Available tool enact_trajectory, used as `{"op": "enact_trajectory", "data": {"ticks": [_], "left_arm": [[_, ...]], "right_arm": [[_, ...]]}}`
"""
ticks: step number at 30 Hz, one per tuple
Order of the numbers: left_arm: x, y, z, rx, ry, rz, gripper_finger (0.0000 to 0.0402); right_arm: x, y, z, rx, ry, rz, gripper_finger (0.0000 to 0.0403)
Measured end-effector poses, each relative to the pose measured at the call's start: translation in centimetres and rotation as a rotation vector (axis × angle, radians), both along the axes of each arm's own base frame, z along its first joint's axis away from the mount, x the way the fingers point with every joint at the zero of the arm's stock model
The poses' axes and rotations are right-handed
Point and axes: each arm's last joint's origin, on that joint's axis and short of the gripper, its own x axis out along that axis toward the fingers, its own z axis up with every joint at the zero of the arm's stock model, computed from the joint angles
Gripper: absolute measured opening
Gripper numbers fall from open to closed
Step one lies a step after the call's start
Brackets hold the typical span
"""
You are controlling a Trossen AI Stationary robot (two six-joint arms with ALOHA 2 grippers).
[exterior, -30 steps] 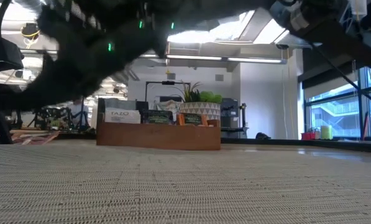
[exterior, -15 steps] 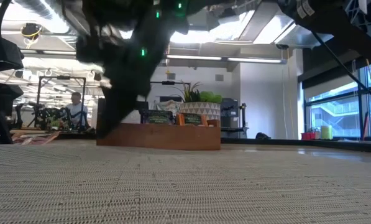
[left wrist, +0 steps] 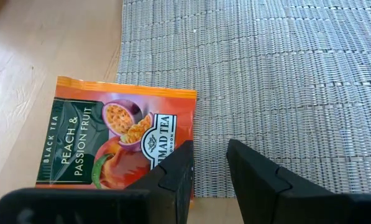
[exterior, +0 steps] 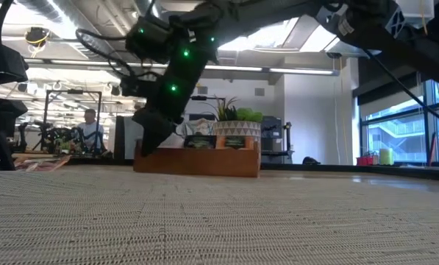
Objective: Pick & Place Tea
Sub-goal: Put the orange tea bag into the right section of the wooden organizer
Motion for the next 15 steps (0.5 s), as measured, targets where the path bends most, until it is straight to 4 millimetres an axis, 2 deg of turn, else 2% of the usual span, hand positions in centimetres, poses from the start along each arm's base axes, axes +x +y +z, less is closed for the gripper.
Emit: {"op": "enact_trajectory", "data": {"ticks": [3, 6, 9, 15], "left_arm": [[0.0, 0.0, 0.0, 0.000, 0.000, 0.000, 0.0100], [0.0, 0.0, 0.0, 0.001, 0.000, 0.000, 0.0100], [0.0, 0.0, 0.0, 0.008, 0.003, -0.010, 0.0100], [0.0, 0.0, 0.0, 0.016, 0.006, -0.021, 0.0100]], "right_arm": [[0.2, -0.9, 0.1, 0.126, -0.041, -0.016, 0.0135], [0.7, -0.5, 1.2, 0.282, -0.111, 0.057, 0.0135], [1.2, 0.4, 2.0, 0.301, -0.171, 0.120, 0.0135], [2.4, 1.8, 2.0, 0.355, -0.297, 0.155, 0.0136]]}}
